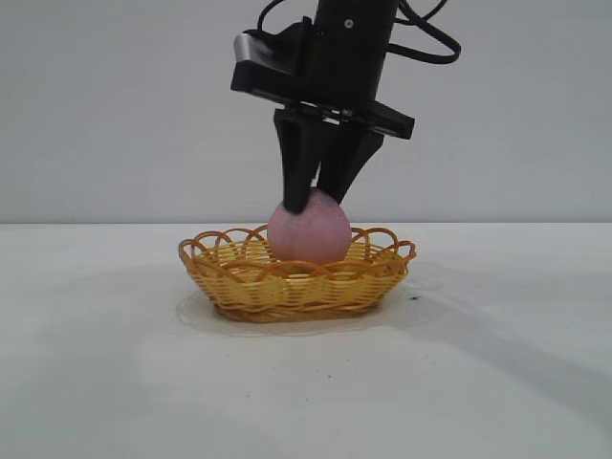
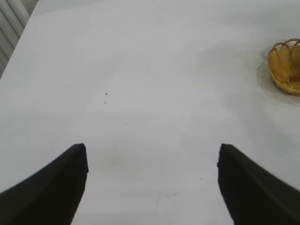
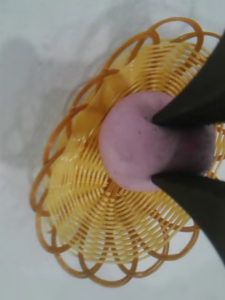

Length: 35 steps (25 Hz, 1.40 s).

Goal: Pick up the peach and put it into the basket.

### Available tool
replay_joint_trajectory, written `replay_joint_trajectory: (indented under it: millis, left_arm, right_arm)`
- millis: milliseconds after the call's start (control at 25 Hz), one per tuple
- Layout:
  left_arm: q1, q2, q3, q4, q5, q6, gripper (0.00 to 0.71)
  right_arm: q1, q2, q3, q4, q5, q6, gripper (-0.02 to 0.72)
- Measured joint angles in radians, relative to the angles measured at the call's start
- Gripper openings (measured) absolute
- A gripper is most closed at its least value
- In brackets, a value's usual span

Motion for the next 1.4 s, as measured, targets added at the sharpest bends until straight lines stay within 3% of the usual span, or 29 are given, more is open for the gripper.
replay_joint_trajectory:
  millis: [120,320,360,800,1160,1400]
  left_arm:
    - [0.0,0.0,0.0,0.0,0.0,0.0,0.549]
    - [0.0,0.0,0.0,0.0,0.0,0.0,0.549]
    - [0.0,0.0,0.0,0.0,0.0,0.0,0.549]
    - [0.0,0.0,0.0,0.0,0.0,0.0,0.549]
    - [0.0,0.0,0.0,0.0,0.0,0.0,0.549]
    - [0.0,0.0,0.0,0.0,0.0,0.0,0.549]
  right_arm:
    - [0.0,0.0,0.0,0.008,0.025,0.0,0.407]
    - [-0.002,0.0,-0.001,-0.017,0.048,0.0,0.394]
    - [-0.007,0.0,-0.005,-0.028,0.05,-0.002,0.435]
    - [-0.216,-0.002,-0.11,-0.148,0.056,0.0,0.42]
    - [-0.393,-0.002,-0.11,-0.304,0.059,0.098,0.42]
    - [-0.457,-0.014,-0.11,-0.32,0.063,0.112,0.42]
